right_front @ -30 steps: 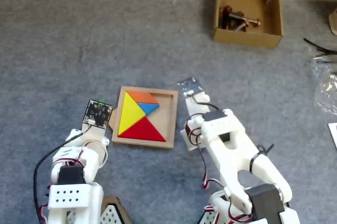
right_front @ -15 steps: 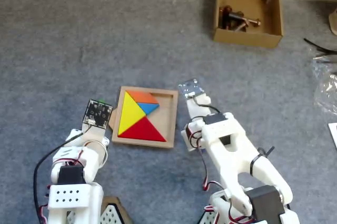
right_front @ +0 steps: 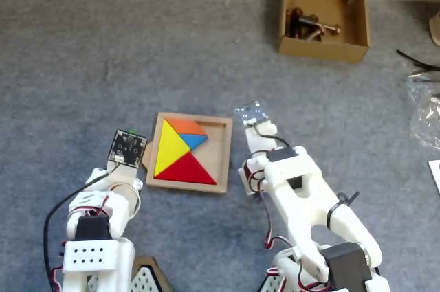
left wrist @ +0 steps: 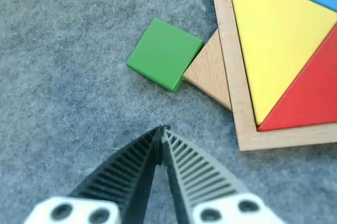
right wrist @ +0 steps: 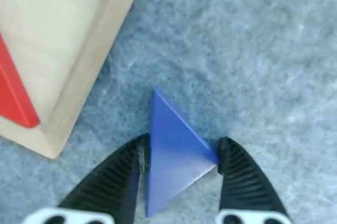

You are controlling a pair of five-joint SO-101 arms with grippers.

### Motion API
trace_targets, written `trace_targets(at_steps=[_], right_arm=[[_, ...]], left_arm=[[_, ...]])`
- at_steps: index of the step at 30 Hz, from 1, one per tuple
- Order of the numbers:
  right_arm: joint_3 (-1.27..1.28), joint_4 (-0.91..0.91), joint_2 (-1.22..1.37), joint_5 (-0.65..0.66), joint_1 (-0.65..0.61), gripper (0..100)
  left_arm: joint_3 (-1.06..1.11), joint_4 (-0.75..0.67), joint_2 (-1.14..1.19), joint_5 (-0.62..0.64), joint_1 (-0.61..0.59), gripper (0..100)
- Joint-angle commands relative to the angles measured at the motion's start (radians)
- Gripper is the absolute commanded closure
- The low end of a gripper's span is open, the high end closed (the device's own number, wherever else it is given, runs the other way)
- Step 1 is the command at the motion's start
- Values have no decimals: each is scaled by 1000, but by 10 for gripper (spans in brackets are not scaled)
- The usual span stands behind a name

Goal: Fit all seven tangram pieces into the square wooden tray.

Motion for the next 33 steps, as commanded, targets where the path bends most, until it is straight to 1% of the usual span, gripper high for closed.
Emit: trace_targets(at_steps=[1, 5, 20, 24, 29, 33], right_arm=[[8, -15, -2, -5, -16, 923], [2, -16, -2, -3, -16, 979], [1, -13, -2, -5, -16, 981], [1, 4, -4, -5, 8, 976], [-68, 130, -4, -12, 59, 873], [-125, 194, -4, -12, 70, 856]], left_arm=[[22, 3, -15, -8, 12, 993], [22, 3, -15, -8, 12, 993], [22, 3, -15, -8, 12, 993], [22, 3, -15, -8, 12, 993], [22, 3, -15, -8, 12, 993], [22, 3, -15, -8, 12, 993]])
